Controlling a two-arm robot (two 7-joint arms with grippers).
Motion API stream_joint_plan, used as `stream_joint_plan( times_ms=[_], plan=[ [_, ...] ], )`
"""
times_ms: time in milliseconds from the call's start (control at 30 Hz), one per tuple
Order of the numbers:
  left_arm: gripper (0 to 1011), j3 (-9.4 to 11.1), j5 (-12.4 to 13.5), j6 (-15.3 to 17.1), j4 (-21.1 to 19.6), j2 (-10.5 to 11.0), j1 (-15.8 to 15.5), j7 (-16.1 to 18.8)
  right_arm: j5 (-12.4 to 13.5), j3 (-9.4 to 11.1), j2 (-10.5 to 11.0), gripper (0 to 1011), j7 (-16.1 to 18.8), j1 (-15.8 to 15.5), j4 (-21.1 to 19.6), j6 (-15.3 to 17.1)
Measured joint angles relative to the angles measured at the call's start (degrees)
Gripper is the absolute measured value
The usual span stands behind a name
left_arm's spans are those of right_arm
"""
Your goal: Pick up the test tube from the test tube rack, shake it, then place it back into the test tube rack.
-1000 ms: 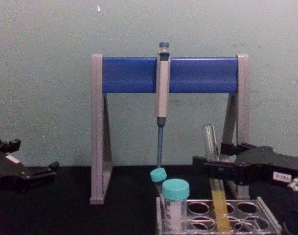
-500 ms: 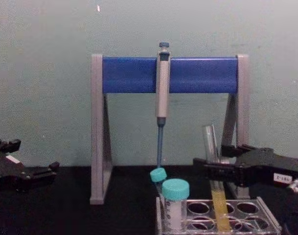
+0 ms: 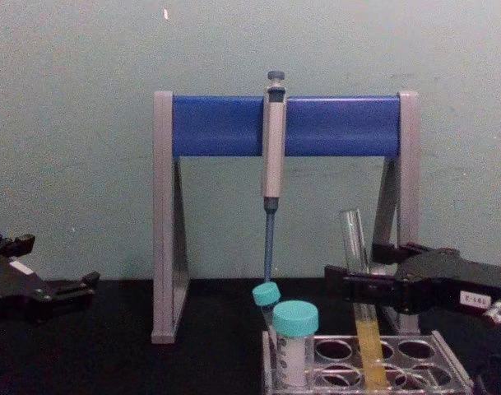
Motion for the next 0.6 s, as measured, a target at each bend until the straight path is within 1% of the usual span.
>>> stream_joint_plan(
  times_ms=[267,333,367,467,500,533,600],
  plan=[
    [1001,0.0,0.0,0.0,0.0,0.0,0.0,0.0,0.03,0.0,0.0,995,0.0,0.0,0.04,-0.04],
    [1001,0.0,0.0,0.0,0.0,0.0,0.0,0.0,0.04,0.0,0.0,942,0.0,0.0,0.05,-0.05],
    [1001,0.0,0.0,0.0,0.0,0.0,0.0,0.0,0.04,0.0,0.0,942,0.0,0.0,0.05,-0.06],
    [1001,0.0,0.0,0.0,0.0,0.0,0.0,0.0,0.05,0.0,0.0,859,0.0,0.0,0.06,-0.07],
    [1001,0.0,0.0,0.0,0.0,0.0,0.0,0.0,0.05,0.0,0.0,859,0.0,0.0,0.06,-0.07],
    [1001,0.0,0.0,0.0,0.0,0.0,0.0,0.0,0.05,0.0,0.0,807,0.0,0.0,0.06,-0.08],
    [1001,0.0,0.0,0.0,0.0,0.0,0.0,0.0,0.05,0.0,0.0,744,0.0,0.0,0.06,-0.09]
  ],
)
